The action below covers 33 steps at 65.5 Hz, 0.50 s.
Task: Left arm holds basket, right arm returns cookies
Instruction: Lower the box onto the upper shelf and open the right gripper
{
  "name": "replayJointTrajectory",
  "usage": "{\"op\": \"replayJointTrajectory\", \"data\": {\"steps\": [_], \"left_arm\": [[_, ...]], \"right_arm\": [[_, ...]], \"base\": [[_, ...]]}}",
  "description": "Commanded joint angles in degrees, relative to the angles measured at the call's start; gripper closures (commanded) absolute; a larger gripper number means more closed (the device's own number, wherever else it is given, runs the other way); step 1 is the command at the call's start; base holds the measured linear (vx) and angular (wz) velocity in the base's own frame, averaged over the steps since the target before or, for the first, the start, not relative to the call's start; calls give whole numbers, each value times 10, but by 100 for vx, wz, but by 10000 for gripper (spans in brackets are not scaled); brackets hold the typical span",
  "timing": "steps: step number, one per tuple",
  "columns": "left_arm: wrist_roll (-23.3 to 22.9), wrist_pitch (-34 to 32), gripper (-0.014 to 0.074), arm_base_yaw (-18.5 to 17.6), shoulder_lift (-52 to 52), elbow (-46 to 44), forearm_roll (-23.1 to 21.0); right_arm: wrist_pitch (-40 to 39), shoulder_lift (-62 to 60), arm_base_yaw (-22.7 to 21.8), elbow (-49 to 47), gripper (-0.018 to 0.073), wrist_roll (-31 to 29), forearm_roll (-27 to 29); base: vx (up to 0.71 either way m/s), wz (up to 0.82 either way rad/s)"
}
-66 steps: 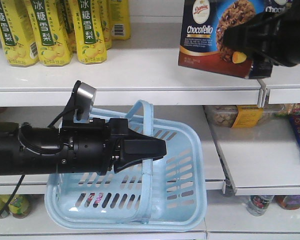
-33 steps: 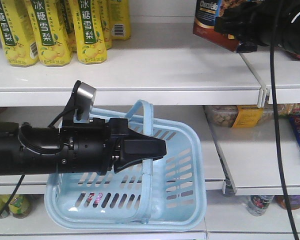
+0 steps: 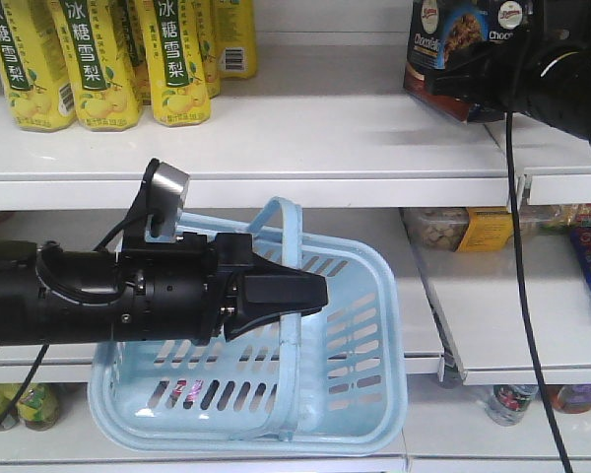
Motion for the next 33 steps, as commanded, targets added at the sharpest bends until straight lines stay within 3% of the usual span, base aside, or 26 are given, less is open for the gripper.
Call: {"op": "replayJointTrajectory", "data": {"steps": [1, 22, 33], "left_arm": [[4, 24, 603, -1, -20, -21, -52], [4, 24, 603, -1, -20, -21, -52], [4, 24, 603, -1, -20, -21, -52]], "right_arm": [[-56, -7, -1, -22, 273, -5, -1], [-48, 0, -1, -22, 44, -7, -2], [-29, -8, -1, -22, -27, -7, -2]], "base": [[0, 0], [0, 0], [0, 0]]}}
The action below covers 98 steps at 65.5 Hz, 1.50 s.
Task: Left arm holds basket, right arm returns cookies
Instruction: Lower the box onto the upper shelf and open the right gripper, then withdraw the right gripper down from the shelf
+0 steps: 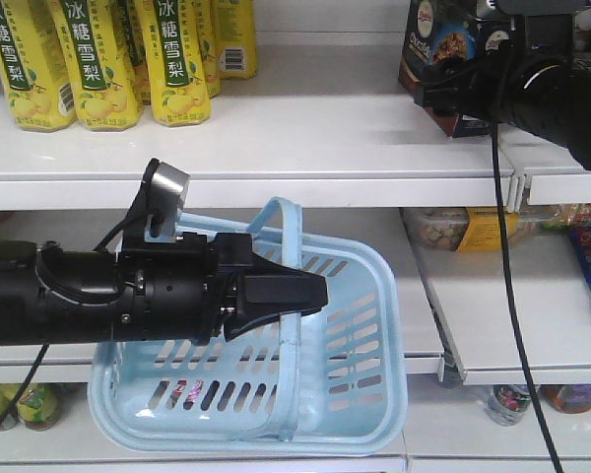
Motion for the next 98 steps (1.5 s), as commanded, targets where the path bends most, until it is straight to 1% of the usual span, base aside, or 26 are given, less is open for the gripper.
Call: {"op": "replayJointTrajectory", "data": {"steps": [1, 19, 32, 52, 69, 78, 88, 98], "left_arm": [[4, 24, 603, -1, -20, -21, -52], [4, 24, 603, -1, -20, -21, -52], [4, 24, 603, -1, -20, -21, -52], [4, 24, 603, -1, -20, -21, -52], [4, 24, 603, -1, -20, -21, -52], [4, 24, 603, -1, -20, -21, -52], [4, 24, 603, -1, -20, -21, -52], [4, 24, 603, -1, -20, -21, -52]], "right_arm": [[-26, -32, -1, -20, -29, -6, -2], [26, -61, -1, -20, -34, -7, -4], [63, -91, -3, -20, -34, -21, -4], [129, -145, -3, -18, -29, -21, -17], [193, -214, -3, -14, -27, -20, -63], [179, -272, -3, 36, -24, -19, -67], [153, -362, -3, 132, -23, -17, -68], [149, -456, -3, 220, -23, -17, -68]], "base": [[0, 0], [0, 0], [0, 0], [0, 0], [0, 0], [0, 0], [0, 0], [0, 0]]}}
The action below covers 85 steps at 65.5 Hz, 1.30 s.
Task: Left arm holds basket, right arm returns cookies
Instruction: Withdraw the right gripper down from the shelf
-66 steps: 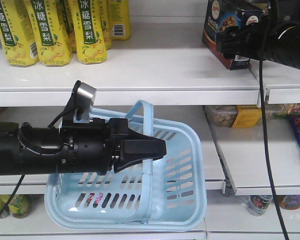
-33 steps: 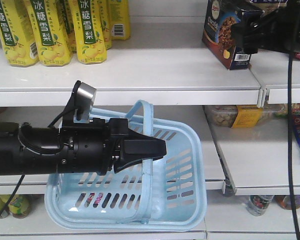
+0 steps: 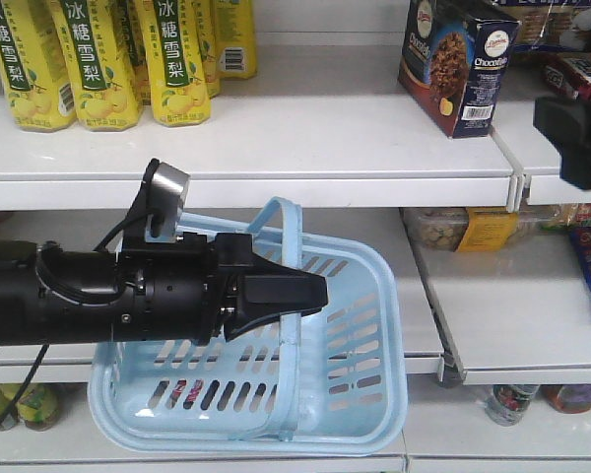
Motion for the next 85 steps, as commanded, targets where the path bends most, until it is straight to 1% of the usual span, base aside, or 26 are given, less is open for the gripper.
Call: {"op": "replayJointTrajectory", "data": {"steps": [1, 25, 34, 43, 50, 59, 66, 85], "left_arm": [[4, 24, 603, -1, -20, -21, -52], [4, 24, 603, -1, -20, -21, -52], [4, 24, 603, -1, -20, -21, -52], [4, 24, 603, -1, -20, -21, -52], [4, 24, 603, -1, -20, -21, -52], [4, 24, 603, -1, -20, -21, -52], [4, 24, 603, -1, -20, -21, -52], [4, 24, 603, -1, -20, -21, -52]], "right_arm": [[-48, -67, -3, 36, -23, -2, -6], [-44, -332, -3, 224, -23, -3, -2], [-57, -399, -3, 280, -23, -2, -1], [-83, -414, -3, 345, -23, -3, -2], [-124, -409, -3, 400, -23, -3, -2], [-179, -409, -3, 448, -23, -2, 1], [-224, -409, -3, 459, -23, -2, 3], [-225, -409, -3, 459, -23, -2, 3]], "base": [[0, 0], [0, 0], [0, 0], [0, 0], [0, 0], [0, 0], [0, 0], [0, 0]]}}
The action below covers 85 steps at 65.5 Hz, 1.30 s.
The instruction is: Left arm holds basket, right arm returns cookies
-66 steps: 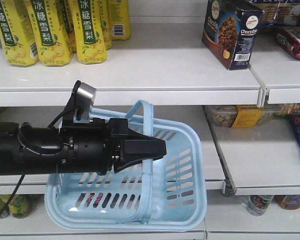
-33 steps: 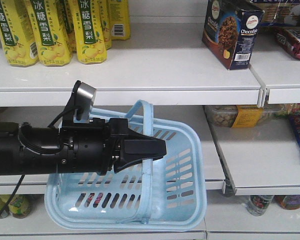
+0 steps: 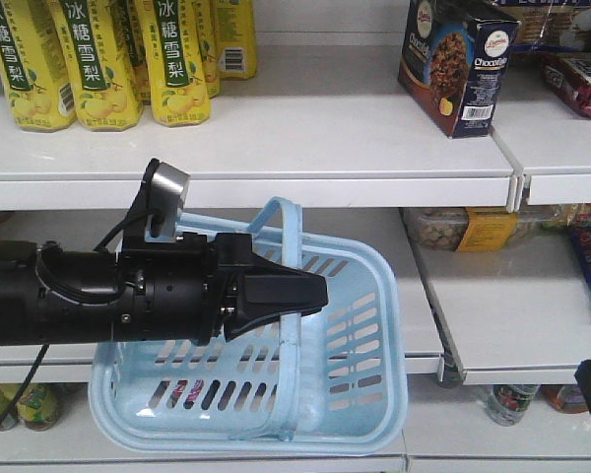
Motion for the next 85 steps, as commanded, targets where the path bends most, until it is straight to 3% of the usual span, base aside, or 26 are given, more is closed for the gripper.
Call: {"op": "replayJointTrajectory", "data": {"steps": [1, 11, 19, 47, 85], "left_arm": [[4, 24, 603, -1, -20, -21, -52], [4, 24, 603, -1, -20, -21, -52], [4, 24, 603, -1, -20, -21, -52], [4, 24, 603, -1, -20, -21, -52], [4, 24, 603, -1, -20, -21, -52]], "right_arm": [[-48, 11, -3, -15, -23, -2, 0], [-48, 11, -3, -15, 15, -2, 0], [-48, 11, -3, -15, 106, -2, 0], [-37, 11, -3, -15, 571, -2, 0], [-43, 11, -3, -15, 567, -2, 0]], "base": [[0, 0], [0, 0], [0, 0], [0, 0], [0, 0]]}}
